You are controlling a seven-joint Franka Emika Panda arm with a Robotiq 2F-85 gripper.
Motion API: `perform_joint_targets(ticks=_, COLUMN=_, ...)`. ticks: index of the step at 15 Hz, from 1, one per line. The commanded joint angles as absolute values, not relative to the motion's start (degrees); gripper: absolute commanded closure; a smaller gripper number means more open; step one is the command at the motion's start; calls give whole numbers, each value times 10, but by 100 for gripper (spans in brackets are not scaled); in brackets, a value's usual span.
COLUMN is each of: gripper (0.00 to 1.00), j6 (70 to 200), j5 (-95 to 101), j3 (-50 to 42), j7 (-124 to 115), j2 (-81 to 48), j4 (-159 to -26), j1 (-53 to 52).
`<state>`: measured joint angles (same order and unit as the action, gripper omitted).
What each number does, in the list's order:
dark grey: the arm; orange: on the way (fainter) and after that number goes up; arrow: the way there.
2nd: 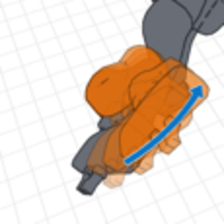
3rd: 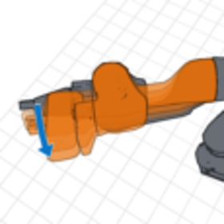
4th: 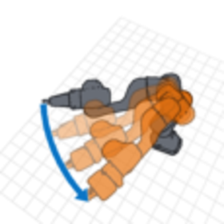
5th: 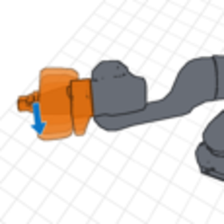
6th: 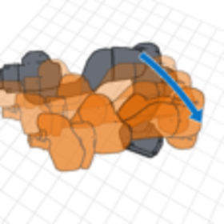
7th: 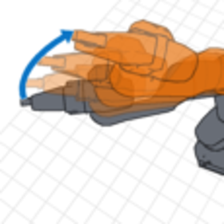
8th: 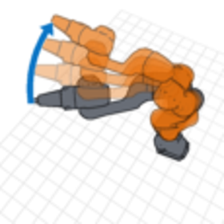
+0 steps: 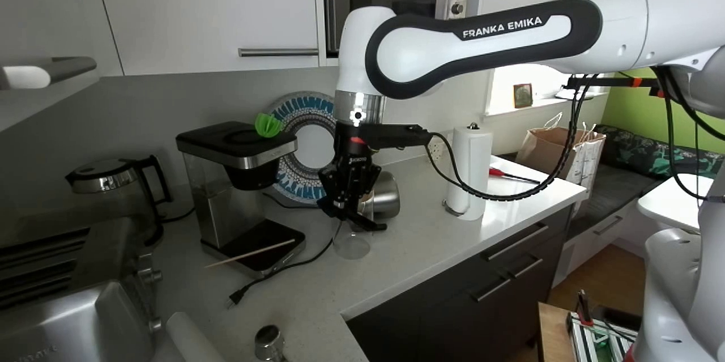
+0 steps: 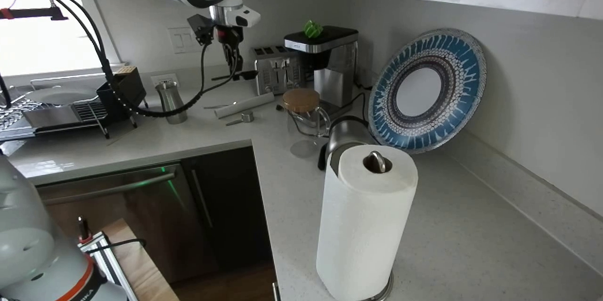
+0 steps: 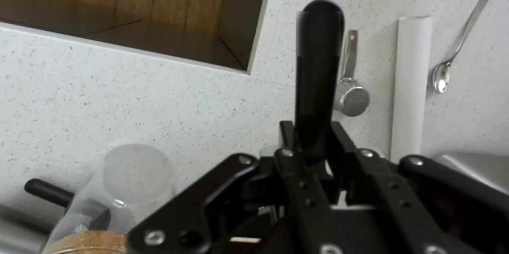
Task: Take the black spoon off of the jar and place it down to the left
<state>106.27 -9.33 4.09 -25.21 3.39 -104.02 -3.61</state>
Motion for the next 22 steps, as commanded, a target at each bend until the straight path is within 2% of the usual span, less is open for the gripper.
perform_joint_targets(ticks=1, gripper=77, j6=1060, j5=-96, j3=42, j7=-249, j2=34, j4=-1040, j1=-35)
perform_joint_targets(ticks=2, gripper=77, j6=1060, j5=-97, j3=41, j7=-246, j2=35, j4=-1040, j1=-34)
perform_joint_targets(ticks=3, gripper=94, j6=1060, j5=-97, j3=40, j7=-244, j2=35, j4=-1040, j1=-34)
perform_joint_targets(ticks=6, gripper=94, j6=1081, j5=-129, j3=63, j7=-243, j2=-57, j4=-1005, j1=-58)
perform_joint_targets(ticks=11, gripper=94, j6=1144, j5=-49, j3=87, j7=-290, j2=-191, j4=-955, j1=-115)
perform_joint_targets(ticks=15, gripper=94, j6=1223, j5=-9, j3=72, j7=-312, j2=-301, j4=-877, j1=-164)
perform_joint_targets(ticks=19, gripper=94, j6=1246, j5=-4, j3=56, j7=-312, j2=-356, j4=-817, j1=-187)
perform_joint_targets(ticks=20, gripper=52, j6=1229, j5=-7, j3=54, j7=-311, j2=-359, j4=-808, j1=-190)
perform_joint_targets(ticks=21, gripper=50, j6=1224, j5=-8, j3=52, j7=-311, j2=-359, j4=-801, j1=-192)
perform_joint_targets(ticks=22, gripper=44, j6=1206, j5=-9, j3=49, j7=-315, j2=-343, j4=-807, j1=-192)
